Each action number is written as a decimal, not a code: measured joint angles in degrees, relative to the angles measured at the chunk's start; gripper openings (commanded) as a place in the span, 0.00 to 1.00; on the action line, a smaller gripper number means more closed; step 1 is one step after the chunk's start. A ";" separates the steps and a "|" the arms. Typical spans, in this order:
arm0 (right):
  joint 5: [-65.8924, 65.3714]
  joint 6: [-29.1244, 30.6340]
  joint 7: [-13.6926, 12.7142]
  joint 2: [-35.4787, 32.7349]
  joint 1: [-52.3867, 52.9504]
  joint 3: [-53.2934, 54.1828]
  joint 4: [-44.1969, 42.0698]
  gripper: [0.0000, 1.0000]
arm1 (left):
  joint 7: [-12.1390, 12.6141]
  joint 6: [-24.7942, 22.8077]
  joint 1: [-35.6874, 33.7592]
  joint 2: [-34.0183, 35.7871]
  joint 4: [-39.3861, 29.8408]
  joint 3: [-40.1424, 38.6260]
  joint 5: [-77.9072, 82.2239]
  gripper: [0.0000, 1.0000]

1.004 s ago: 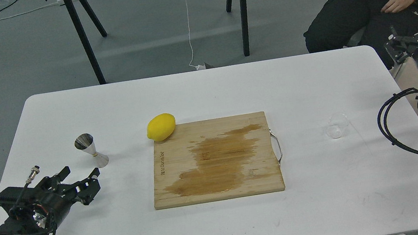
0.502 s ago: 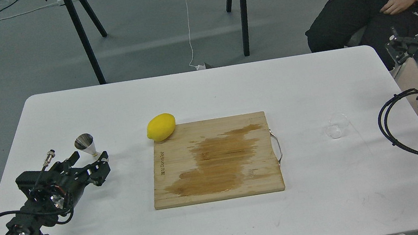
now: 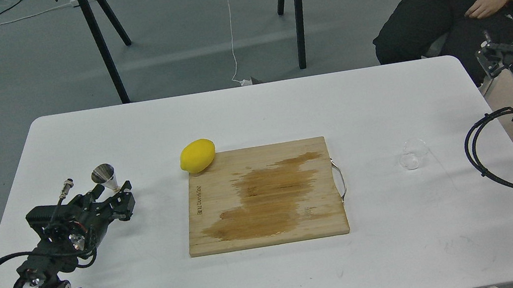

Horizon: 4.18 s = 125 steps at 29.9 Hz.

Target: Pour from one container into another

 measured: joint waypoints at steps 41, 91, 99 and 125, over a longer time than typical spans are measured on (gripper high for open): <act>0.00 -0.01 0.00 -2.49 -1.15 1.11 -0.18 1.00 | 0.44 1.85 -20.78 -5.31 -20.92 18.72 6.37 0.16; 0.00 0.00 0.00 -2.63 -2.79 1.59 -0.25 1.00 | 2.21 1.92 -17.78 -16.59 -5.31 32.57 6.37 0.56; 0.00 -0.01 0.00 -2.79 -2.81 1.62 -0.25 1.00 | 2.11 2.88 -18.02 -16.59 -5.71 32.03 6.37 0.87; -0.09 -0.01 -0.36 -6.58 -2.81 1.50 -0.83 1.00 | 1.57 -4.41 -27.03 -13.61 -22.87 9.01 -11.13 0.96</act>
